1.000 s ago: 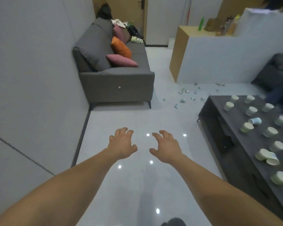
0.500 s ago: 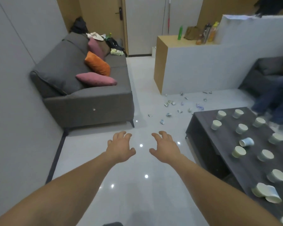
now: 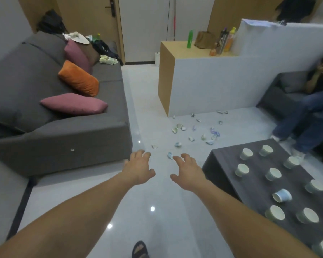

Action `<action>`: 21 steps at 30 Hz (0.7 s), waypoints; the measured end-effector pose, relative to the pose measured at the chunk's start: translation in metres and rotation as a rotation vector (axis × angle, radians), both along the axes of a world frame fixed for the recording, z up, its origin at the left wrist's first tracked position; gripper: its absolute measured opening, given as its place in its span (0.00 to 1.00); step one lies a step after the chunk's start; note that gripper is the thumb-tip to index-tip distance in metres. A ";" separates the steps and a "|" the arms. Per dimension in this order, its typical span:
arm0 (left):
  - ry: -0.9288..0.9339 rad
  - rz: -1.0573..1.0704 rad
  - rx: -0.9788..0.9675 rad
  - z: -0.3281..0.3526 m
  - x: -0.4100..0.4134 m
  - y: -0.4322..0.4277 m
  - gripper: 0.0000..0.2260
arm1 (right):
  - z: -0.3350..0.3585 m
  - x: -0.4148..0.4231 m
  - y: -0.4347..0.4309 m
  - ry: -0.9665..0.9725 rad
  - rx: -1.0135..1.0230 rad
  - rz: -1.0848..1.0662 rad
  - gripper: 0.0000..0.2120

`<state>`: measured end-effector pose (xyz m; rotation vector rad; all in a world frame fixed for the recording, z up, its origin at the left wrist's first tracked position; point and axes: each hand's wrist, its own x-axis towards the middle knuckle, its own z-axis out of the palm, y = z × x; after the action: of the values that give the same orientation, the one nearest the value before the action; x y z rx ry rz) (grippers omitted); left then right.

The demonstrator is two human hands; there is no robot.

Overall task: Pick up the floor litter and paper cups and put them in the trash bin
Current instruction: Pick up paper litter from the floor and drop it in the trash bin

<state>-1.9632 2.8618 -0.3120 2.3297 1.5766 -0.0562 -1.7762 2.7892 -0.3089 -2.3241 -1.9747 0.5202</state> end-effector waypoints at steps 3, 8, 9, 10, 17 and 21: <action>-0.006 -0.027 0.008 0.004 0.024 0.060 0.31 | 0.004 0.023 0.055 -0.010 0.007 -0.029 0.32; 0.000 -0.064 -0.002 0.005 0.067 0.140 0.31 | -0.001 0.064 0.129 0.006 -0.017 -0.054 0.33; 0.002 -0.063 -0.005 0.003 0.076 0.156 0.31 | -0.004 0.073 0.146 0.014 -0.017 -0.058 0.33; 0.005 -0.061 -0.007 0.000 0.086 0.173 0.31 | -0.008 0.083 0.163 0.023 -0.019 -0.059 0.33; 0.028 0.015 -0.058 -0.017 0.158 0.278 0.31 | -0.030 0.163 0.282 0.059 -0.056 0.018 0.34; 0.034 0.074 -0.080 -0.019 0.198 0.330 0.30 | -0.030 0.207 0.343 0.061 -0.073 0.077 0.34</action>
<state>-1.7649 3.1915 -0.3307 2.2192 1.6446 -0.1393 -1.5691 3.1318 -0.3391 -2.2509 -2.0580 0.6709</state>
